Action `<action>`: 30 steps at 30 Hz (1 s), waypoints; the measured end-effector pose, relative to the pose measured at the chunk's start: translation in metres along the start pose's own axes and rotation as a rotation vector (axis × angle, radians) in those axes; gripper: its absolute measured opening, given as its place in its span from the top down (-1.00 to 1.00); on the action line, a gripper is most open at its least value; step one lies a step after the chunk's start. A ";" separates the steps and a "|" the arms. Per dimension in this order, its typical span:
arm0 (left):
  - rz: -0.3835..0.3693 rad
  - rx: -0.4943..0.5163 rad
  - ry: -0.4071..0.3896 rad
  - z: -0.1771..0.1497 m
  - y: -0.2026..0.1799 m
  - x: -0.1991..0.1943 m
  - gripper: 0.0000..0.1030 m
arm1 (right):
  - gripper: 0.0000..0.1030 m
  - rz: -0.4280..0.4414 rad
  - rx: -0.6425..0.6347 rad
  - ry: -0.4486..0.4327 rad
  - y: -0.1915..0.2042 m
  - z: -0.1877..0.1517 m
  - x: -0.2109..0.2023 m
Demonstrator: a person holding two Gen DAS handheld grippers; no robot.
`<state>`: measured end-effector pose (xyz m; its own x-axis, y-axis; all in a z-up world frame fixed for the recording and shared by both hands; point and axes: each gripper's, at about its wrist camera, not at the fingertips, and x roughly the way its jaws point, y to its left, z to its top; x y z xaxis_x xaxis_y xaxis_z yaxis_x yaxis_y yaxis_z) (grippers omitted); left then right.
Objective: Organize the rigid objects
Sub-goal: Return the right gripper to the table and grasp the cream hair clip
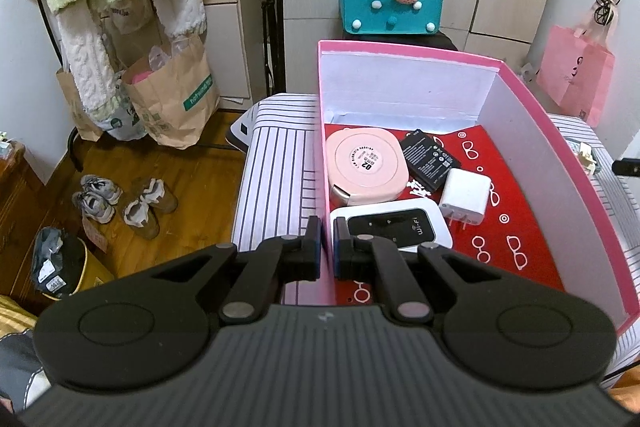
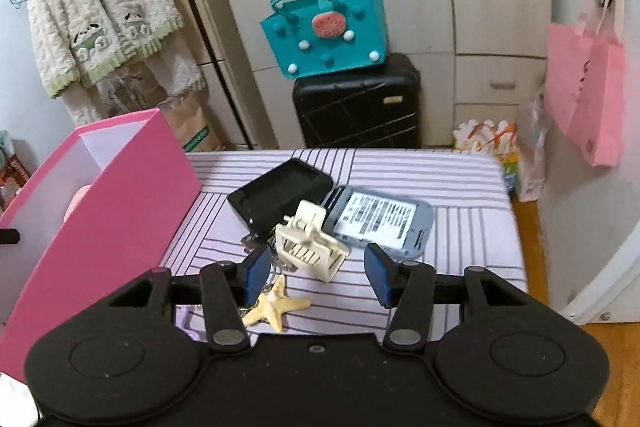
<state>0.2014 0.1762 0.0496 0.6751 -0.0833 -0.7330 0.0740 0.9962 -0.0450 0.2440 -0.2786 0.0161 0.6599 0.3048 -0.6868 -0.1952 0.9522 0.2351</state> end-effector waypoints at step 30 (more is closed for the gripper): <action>0.004 -0.008 0.020 0.001 -0.003 0.000 0.90 | -0.40 -0.138 -0.260 -0.095 0.035 -0.011 0.057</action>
<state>0.2019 0.1728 0.0498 0.6602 -0.0786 -0.7469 0.0649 0.9968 -0.0475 0.2667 -0.2277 -0.0224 0.7557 0.1805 -0.6296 -0.2699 0.9617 -0.0483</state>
